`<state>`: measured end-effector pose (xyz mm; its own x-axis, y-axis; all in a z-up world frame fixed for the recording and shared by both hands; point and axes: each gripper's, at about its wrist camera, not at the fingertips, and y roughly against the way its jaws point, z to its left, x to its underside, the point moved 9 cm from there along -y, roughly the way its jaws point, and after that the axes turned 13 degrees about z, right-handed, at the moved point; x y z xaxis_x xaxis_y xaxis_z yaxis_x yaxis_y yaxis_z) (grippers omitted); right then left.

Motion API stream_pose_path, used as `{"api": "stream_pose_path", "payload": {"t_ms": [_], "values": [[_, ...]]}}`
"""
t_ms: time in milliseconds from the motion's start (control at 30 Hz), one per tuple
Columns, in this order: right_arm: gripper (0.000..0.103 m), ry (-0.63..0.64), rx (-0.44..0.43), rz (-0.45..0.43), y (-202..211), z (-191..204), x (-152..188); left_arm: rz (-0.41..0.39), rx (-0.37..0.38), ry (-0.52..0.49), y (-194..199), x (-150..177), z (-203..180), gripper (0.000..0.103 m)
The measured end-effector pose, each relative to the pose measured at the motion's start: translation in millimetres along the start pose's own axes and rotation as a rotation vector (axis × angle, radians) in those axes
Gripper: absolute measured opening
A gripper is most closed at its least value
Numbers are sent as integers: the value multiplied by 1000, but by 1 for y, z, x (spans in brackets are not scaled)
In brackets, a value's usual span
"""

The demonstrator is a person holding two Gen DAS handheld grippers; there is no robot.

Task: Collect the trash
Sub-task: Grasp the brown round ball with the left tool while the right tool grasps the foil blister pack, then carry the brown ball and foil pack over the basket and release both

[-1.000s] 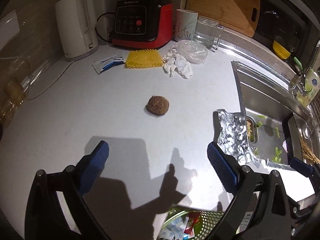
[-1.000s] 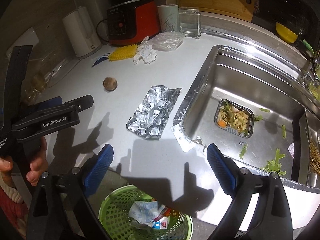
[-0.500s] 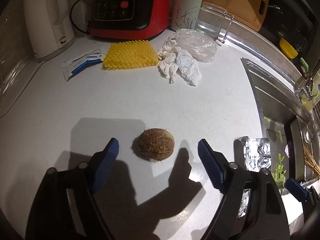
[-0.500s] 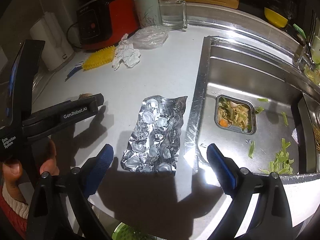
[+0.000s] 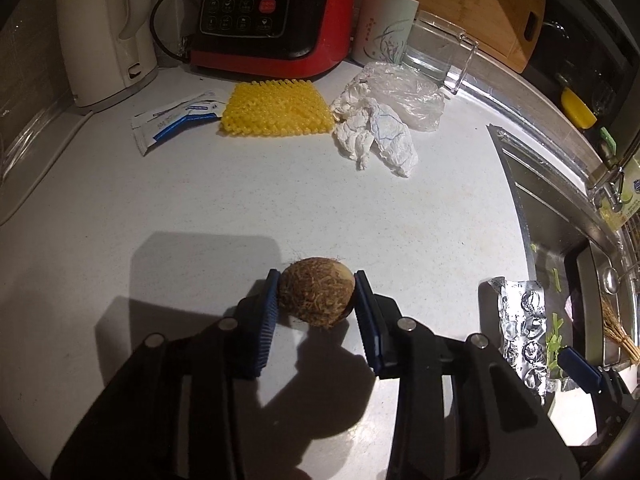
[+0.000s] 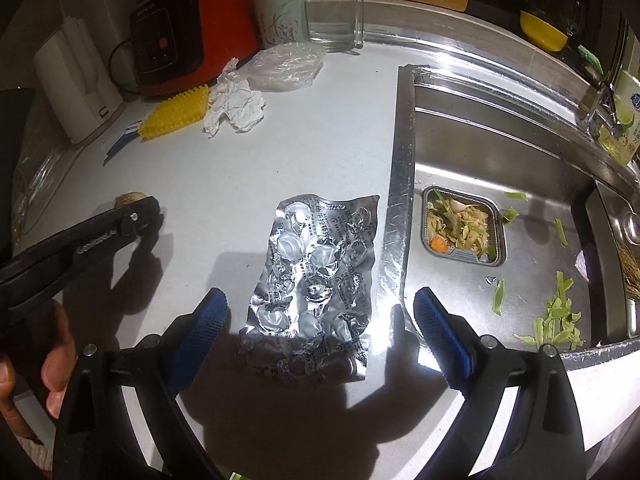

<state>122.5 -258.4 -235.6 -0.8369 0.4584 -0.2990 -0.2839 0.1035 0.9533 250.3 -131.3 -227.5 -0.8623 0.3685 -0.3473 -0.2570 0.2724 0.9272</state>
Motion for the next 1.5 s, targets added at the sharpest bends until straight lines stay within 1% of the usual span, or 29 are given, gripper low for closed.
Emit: {"api": "stream_pose_path", "payload": {"t_ms": [167, 200, 233, 267, 300, 333, 367, 567, 767, 900, 1033, 1100, 1267, 1400, 1500], "values": [[94, -18, 24, 9, -9, 3, -5, -20, -18, 15, 16, 5, 14, 36], [91, -15, 26, 8, -10, 5, -6, -21, -19, 14, 19, 7, 15, 36], [83, -9, 29, 10, -12, 7, -6, -23, -20, 14, 22, 9, 17, 36], [80, -3, 30, 19, -14, 9, -6, -26, -24, 15, 24, 11, 18, 36], [73, 1, 25, 29, -16, 11, -5, -29, -28, 15, 27, 12, 19, 36], [67, 9, 31, 20, -15, 12, -6, -30, -28, 14, 29, 14, 20, 36], [65, 18, 31, 17, -15, 13, -6, -28, -24, 14, 31, 16, 20, 36], [63, 34, -11, 15, -9, 16, 2, -35, -25, 31, 45, 31, 23, 36], [63, 65, -68, -22, 21, 9, 18, -46, -41, 28, 65, 58, 14, 36], [63, 114, -118, -37, 50, 2, 44, -45, -44, 16, 81, 86, -2, 36], [63, 183, -164, -31, 76, -10, 83, -37, -12, 13, 99, 119, -21, 36], [63, 220, -183, -21, 86, -18, 105, -28, -18, 13, 106, 138, -30, 36], [63, 298, -219, 11, 98, -36, 153, -5, -48, 22, 117, 183, -49, 36], [63, 359, -254, 31, 97, -43, 183, 8, -52, 66, 123, 217, -58, 36], [63, 429, -271, 37, 96, -43, 204, 3, -73, 99, 131, 239, -61, 36]]}}
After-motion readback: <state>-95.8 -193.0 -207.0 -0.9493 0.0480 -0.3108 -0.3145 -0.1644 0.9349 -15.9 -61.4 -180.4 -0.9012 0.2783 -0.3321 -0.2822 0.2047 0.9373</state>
